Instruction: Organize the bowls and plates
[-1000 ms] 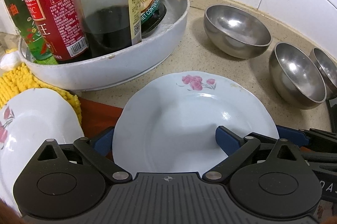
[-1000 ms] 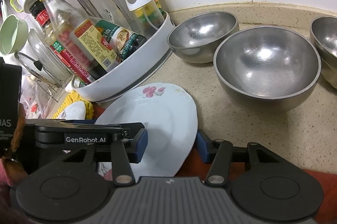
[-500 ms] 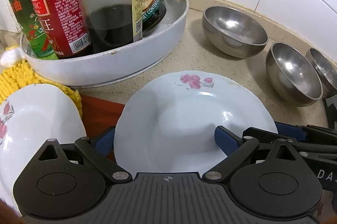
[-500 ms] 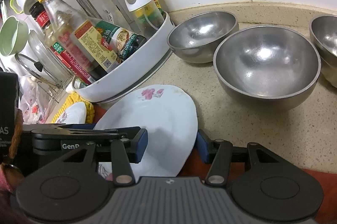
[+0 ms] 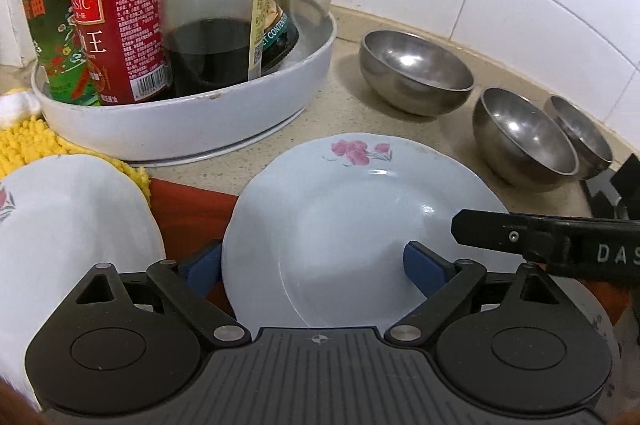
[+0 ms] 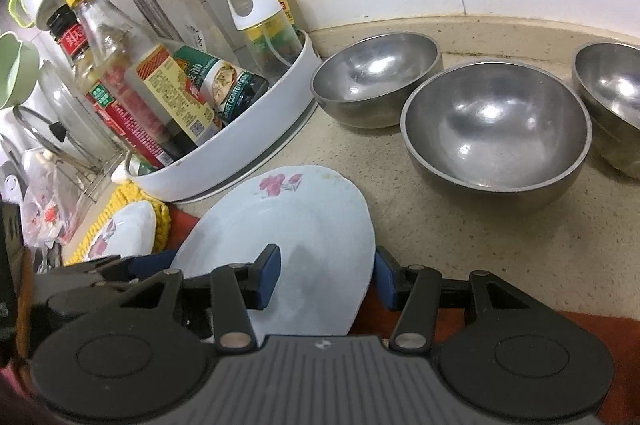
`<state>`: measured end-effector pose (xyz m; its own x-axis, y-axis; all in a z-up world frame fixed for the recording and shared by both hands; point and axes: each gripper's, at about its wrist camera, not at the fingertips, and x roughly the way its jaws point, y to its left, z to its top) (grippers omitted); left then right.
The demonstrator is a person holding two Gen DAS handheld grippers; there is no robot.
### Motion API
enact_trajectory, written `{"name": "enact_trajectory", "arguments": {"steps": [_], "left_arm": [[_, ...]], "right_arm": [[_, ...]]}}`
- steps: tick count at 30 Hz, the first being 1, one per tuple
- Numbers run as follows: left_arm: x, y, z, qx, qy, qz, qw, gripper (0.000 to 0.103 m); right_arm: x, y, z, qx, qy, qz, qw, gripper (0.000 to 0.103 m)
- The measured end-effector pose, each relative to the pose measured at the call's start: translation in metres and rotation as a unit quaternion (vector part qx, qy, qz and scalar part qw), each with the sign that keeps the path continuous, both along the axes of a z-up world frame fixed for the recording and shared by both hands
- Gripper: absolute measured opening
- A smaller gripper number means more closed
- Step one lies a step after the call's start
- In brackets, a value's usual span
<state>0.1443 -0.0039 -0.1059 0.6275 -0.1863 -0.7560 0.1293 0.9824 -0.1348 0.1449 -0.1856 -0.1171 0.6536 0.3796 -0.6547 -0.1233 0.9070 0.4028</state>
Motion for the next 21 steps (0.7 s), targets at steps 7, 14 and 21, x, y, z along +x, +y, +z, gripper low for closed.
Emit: {"name": "enact_trajectory", "arguments": {"steps": [7,14,21], "left_arm": [[-0.007,0.005,0.004,-0.033,-0.008,-0.013,0.9993,0.096],[-0.014,0.009,0.014,-0.065,-0.029,-0.010,0.9974,0.096],[-0.021,0.009,0.017,-0.073,-0.030,-0.013,0.9968,0.096]], "right_arm": [[-0.004,0.000,0.002,-0.007,0.011,-0.023,1.000,0.046],[-0.011,-0.006,0.009,-0.010,0.004,-0.028,1.000,0.046],[-0.023,-0.009,0.005,-0.006,0.017,-0.032,0.999,0.043]]}}
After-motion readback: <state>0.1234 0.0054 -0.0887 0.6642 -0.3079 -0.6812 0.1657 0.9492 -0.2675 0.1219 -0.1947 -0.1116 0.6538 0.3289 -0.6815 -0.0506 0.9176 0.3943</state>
